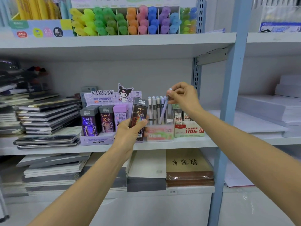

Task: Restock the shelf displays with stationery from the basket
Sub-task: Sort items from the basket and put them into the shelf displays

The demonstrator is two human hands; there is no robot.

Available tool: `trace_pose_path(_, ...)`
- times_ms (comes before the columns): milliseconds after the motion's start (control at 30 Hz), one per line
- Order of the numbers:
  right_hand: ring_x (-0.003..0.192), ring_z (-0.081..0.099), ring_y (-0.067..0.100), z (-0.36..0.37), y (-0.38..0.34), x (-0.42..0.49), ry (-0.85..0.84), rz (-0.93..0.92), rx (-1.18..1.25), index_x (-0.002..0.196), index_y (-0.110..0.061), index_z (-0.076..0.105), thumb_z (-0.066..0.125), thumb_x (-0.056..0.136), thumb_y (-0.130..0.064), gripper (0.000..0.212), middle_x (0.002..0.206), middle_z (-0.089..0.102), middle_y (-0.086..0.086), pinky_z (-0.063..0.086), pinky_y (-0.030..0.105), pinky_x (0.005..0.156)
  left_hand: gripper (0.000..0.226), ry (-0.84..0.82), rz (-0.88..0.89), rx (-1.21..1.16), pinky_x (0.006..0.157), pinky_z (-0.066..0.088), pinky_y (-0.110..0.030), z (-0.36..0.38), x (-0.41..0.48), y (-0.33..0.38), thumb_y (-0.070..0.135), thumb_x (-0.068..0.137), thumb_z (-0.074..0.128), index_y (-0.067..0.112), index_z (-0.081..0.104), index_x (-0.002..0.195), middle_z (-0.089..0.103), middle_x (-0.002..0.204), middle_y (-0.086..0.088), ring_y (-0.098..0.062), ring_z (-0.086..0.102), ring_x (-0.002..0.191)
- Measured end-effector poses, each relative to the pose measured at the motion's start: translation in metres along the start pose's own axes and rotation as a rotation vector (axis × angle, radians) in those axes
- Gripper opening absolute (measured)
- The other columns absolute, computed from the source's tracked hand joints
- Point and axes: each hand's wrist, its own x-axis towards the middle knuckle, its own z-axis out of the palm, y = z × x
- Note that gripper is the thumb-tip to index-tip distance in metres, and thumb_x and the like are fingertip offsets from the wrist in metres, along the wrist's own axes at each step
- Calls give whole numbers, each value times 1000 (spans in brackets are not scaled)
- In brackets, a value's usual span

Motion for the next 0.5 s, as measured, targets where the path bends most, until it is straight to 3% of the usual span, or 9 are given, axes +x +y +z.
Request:
trace_pose_path(100, 78, 72, 24, 7, 8, 0, -58, 28, -51, 95, -3, 59, 66, 89, -8, 11, 81, 68, 13, 61, 32, 68, 8, -31, 2, -1, 71, 53, -31, 0, 3, -3, 16, 88, 68, 11, 70, 95, 74, 85, -3, -12, 69, 70)
trace_pose_path(233, 70, 73, 19, -1, 4, 7, -106, 28, -141, 91, -6, 59, 69, 88, -11, 11, 77, 70, 12, 60, 26, 66, 10, -50, 6, -5, 63, 53, -25, -1, 5, -5, 15, 89, 67, 9, 70, 96, 73, 79, -2, -10, 68, 64)
trace_pose_path(333, 69, 72, 18, -2, 1, 9, -120, 6, -160, 91, -4, 59, 70, 86, -10, 14, 72, 70, 10, 60, 25, 65, 11, -45, 11, 1, 66, 53, -27, -1, 6, -7, 15, 89, 68, 8, 70, 96, 73, 77, -2, -12, 67, 65)
trace_pose_path(500, 76, 72, 19, 3, 1, 11, -153, -21, -154, 98, 1, 60, 68, 88, -5, 14, 83, 71, 16, 60, 25, 69, 5, 28, 120, 68, 78, 54, -32, -1, 9, -7, 19, 89, 68, 19, 71, 93, 75, 82, -2, -13, 67, 77)
